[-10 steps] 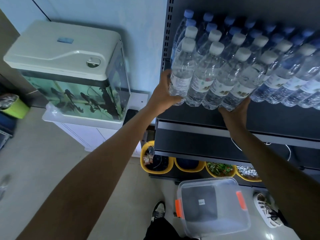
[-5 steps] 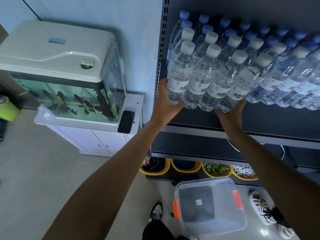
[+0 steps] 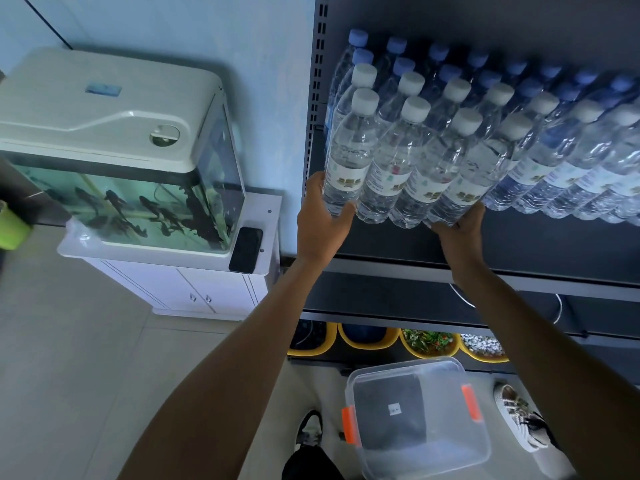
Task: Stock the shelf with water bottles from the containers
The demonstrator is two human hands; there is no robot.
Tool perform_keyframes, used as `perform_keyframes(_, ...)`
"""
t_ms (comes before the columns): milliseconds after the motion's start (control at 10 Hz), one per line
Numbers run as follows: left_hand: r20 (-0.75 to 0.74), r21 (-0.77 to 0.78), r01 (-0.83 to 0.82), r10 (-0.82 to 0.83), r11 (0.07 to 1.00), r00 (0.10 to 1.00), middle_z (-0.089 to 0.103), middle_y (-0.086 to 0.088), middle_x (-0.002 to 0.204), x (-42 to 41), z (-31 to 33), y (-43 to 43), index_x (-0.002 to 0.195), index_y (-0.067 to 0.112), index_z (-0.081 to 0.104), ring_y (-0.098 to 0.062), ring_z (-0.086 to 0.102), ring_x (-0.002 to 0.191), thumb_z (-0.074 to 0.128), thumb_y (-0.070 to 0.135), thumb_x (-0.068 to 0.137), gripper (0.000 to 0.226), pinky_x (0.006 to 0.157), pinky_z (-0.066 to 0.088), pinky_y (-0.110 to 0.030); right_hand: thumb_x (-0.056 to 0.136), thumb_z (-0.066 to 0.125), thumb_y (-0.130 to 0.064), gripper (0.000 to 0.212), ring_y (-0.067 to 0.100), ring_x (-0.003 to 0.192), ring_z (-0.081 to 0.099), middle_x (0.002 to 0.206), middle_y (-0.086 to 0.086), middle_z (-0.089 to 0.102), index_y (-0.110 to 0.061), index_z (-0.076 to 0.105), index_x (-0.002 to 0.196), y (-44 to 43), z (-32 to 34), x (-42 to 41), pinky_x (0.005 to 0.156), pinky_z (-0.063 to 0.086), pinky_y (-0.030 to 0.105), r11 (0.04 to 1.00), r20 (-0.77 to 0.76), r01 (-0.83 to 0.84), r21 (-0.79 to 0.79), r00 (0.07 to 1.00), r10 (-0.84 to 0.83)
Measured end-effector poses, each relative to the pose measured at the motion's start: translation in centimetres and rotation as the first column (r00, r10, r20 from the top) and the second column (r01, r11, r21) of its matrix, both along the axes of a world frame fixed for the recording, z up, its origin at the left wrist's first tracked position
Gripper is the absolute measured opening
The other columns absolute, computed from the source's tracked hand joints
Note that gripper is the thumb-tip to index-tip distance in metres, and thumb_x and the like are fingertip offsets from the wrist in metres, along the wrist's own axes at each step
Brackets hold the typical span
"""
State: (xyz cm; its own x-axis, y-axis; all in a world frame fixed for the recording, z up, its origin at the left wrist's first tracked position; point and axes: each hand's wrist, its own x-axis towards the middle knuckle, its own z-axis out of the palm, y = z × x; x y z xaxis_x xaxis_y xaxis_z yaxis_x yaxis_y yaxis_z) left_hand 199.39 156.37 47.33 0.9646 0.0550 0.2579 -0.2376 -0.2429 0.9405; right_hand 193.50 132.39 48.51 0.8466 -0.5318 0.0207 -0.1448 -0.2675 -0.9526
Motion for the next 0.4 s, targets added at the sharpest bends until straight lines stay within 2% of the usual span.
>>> perform_keyframes(100,0.003,0.009,0.023,-0.023,1.000,1.000,0.064,0.001,0.122,0.1,0.1,0.0,0.134,0.020,0.046,-0.017,0.064,0.109,0.071,0.027,0.083,0.058,0.089,0.058,-0.044,0.089,0.073,-0.003,0.070,0.014,0.126,0.059,0.141,0.002,0.057,-0.011,0.032,0.145,-0.6,0.1,-0.1,0.105,0.050,0.029,0.998,-0.018,-0.020,0.055,1.000,0.021)
perform_keyframes(200,0.045,0.055,-0.001,-0.002,0.998,0.999,0.059,-0.002,0.121,0.2,0.3,-0.2,0.130,0.014,0.051,-0.017,0.057,0.113,0.071,0.026,0.081,0.055,0.092,0.055,-0.040,0.087,0.074,-0.003,0.071,0.014,0.125,0.059,0.140,0.002,0.057,-0.010,0.033,0.145,-0.4,0.0,-0.3,0.105,0.049,0.031,0.998,-0.010,-0.016,0.068,1.000,0.017)
perform_keyframes(300,0.091,0.123,-0.053,0.042,0.991,0.995,0.052,-0.003,0.120,0.2,0.8,0.0,0.128,0.012,0.056,-0.016,0.047,0.116,0.075,0.026,0.078,0.055,0.093,0.047,-0.026,0.088,0.071,-0.003,0.068,0.008,0.118,0.059,0.133,-0.001,0.059,-0.011,0.035,0.146,0.0,1.5,-0.3,0.103,0.047,0.027,0.975,0.005,0.009,0.223,1.000,-0.011)
perform_keyframes(400,0.038,0.103,-0.048,0.045,0.994,0.998,0.052,-0.001,0.120,0.1,0.8,0.1,0.130,0.016,0.056,-0.015,0.047,0.117,0.077,0.033,0.079,0.058,0.093,0.048,-0.025,0.091,0.065,-0.001,0.046,0.014,0.114,0.060,0.122,-0.001,0.061,-0.013,0.048,0.132,0.2,1.5,-1.5,0.105,0.047,0.031,0.977,0.051,0.083,0.198,0.994,-0.095)
